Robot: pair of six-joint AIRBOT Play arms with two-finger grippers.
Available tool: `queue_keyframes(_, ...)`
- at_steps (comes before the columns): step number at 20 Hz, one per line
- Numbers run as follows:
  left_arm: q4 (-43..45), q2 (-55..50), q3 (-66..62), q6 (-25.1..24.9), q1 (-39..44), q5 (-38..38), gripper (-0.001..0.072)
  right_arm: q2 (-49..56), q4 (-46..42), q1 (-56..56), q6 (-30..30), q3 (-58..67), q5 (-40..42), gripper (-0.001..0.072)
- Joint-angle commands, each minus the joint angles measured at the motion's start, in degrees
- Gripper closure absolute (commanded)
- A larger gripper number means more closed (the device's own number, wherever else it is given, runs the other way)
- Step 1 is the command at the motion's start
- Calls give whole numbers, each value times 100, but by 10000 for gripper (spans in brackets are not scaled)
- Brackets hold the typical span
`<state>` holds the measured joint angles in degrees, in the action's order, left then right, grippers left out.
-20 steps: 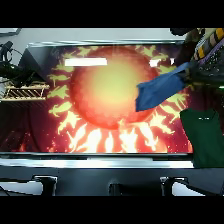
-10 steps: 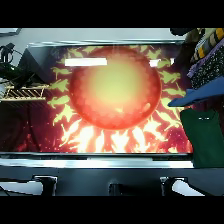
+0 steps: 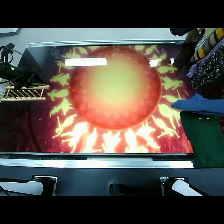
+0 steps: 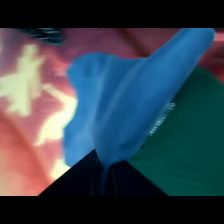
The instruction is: Fold the clothes and pants, and hang the long-sleeved shirts on hangers.
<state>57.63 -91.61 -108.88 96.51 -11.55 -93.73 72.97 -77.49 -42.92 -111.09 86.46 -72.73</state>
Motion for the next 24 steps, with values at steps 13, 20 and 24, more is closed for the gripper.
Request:
queue_keyframes(13, 2, 0, 0, -2, -2, -179, 692, -522, -3268, -9, -621, -1971, -1519, 684)
queue_keyframes(20, 4, 0, 0, -2, -2, -184, 692, -522, -3268, -9, -619, -2490, -1585, 684)
queue_keyframes(24, 2, 0, 0, -4, -2, -181, 693, -522, -3248, -9, -619, -2693, -1585, 683)
